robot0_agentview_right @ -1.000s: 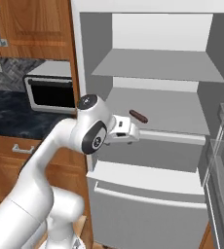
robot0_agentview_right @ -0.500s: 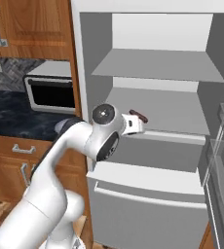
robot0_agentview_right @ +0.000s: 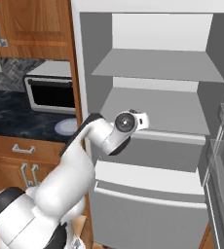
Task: Move the hot dog bun to the plate on the dining table and place the condiment next to that plate. Then navigate to the fridge and take the sausage and place it on the plate as well.
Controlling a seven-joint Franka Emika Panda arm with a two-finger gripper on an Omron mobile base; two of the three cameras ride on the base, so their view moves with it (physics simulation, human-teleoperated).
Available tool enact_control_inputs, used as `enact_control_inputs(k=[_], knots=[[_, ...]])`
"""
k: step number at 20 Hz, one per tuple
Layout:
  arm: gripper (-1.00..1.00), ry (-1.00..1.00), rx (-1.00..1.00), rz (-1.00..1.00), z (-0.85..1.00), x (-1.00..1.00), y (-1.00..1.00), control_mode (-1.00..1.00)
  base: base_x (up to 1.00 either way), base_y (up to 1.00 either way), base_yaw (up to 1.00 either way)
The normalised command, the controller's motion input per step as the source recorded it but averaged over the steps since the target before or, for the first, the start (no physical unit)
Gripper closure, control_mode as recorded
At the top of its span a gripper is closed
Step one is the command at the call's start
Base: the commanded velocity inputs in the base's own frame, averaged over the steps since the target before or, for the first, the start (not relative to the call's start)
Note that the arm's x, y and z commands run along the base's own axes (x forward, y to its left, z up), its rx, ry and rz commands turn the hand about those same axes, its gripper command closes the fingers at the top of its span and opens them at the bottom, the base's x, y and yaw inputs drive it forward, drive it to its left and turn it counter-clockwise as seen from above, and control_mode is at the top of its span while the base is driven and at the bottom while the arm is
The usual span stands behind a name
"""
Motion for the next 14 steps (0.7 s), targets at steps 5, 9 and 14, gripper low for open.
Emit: enact_control_inputs(k=[5, 9, 14], knots=[[-1.0, 0.0, 0.0, 0.26, 0.02, 0.65, -0.13, -1.0, 0.0, 0.0, 0.0], [-1.0, 0.0, 0.0, 0.24, -0.01, 0.61, 0.0, -1.0, 0.0, 0.0, 0.0], [-1.0, 0.0, 0.0, 0.19, -0.03, 0.68, -0.02, -1.0, 0.0, 0.0, 0.0]])
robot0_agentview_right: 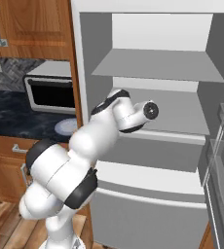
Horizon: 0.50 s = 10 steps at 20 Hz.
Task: Move the hot dog bun to the plate on the dining table and place the condiment next to that plate. Then navigate to the fridge and take the sausage and place it on the plate as well.
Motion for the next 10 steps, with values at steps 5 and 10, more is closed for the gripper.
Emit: enact_control_inputs(k=[5, 10], knots=[[-1.0, 0.0, 0.0, 0.12, -0.22, 0.45, -0.01, -1.0, 0.0, 0.0, 0.0], [-1.0, 0.0, 0.0, 0.1, -0.29, 0.23, -0.07, -1.0, 0.0, 0.0, 0.0]])
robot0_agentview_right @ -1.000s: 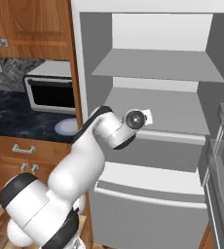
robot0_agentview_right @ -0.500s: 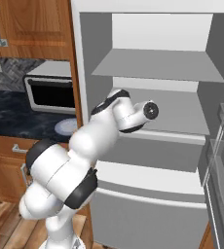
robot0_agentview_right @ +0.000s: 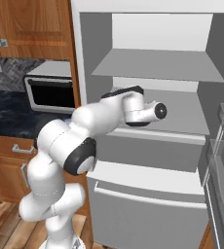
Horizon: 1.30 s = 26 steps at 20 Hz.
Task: Move the hot dog bun to the plate on the dining table and place the condiment next to that plate. Then navigate to the fridge and take the sausage and place it on the plate as well.
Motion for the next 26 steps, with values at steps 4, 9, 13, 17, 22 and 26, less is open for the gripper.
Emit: enact_control_inputs(k=[4, 9, 13, 17, 22, 26], knots=[[-1.0, 0.0, 0.0, 0.08, -0.09, 0.11, 0.0, -1.0, 0.0, 0.0, 0.0], [-1.0, 0.0, 0.0, 0.03, -0.11, 0.09, 0.0, -1.0, 0.0, 0.0, 0.0], [-1.0, 0.0, 0.0, 0.0, -0.15, 0.06, 0.05, -1.0, 0.0, 0.0, 0.0], [-1.0, 0.0, 0.0, 0.0, -0.09, 0.17, 0.14, -1.0, 0.0, 0.0, 0.0], [-1.0, 0.0, 0.0, 0.0, -0.06, 0.19, 0.25, -1.0, 0.0, 0.0, 0.0], [-1.0, 0.0, 0.0, 0.0, -0.1, 0.27, 0.37, -1.0, 0.0, 0.0, 0.0]])
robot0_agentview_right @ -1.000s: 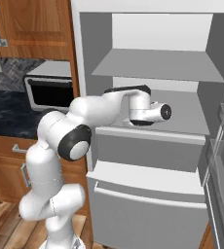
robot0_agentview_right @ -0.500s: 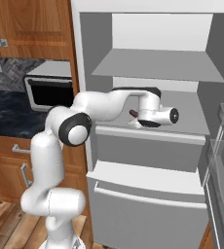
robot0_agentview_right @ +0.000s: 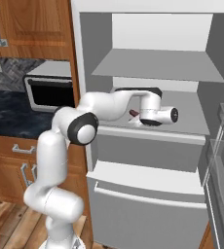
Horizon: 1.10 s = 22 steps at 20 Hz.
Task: Move the hot dog bun to the plate on the dining table and place the condiment next to that plate. Then navigate to the fridge and take the sausage and place it on the plate as well.
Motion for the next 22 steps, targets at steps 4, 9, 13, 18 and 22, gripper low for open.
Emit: enact_control_inputs(k=[4, 9, 13, 18, 22], knots=[[-1.0, 0.0, 0.0, 0.0, -0.03, 0.34, 0.21, -1.0, 0.0, 0.0, 0.0], [-1.0, 0.02, -0.01, 0.0, -0.06, 0.48, 0.0, -1.0, 0.0, 0.0, 0.0], [-1.0, 0.03, 0.0, 0.0, -0.12, 0.41, -0.09, -1.0, 0.0, 0.0, 0.0], [-1.0, 0.03, 0.0, 0.0, -0.23, 0.28, -0.18, -1.0, 0.0, 0.0, 0.0], [-1.0, 0.04, 0.0, 0.0, -0.28, 0.19, -0.16, -1.0, 0.0, 0.0, 0.0]])
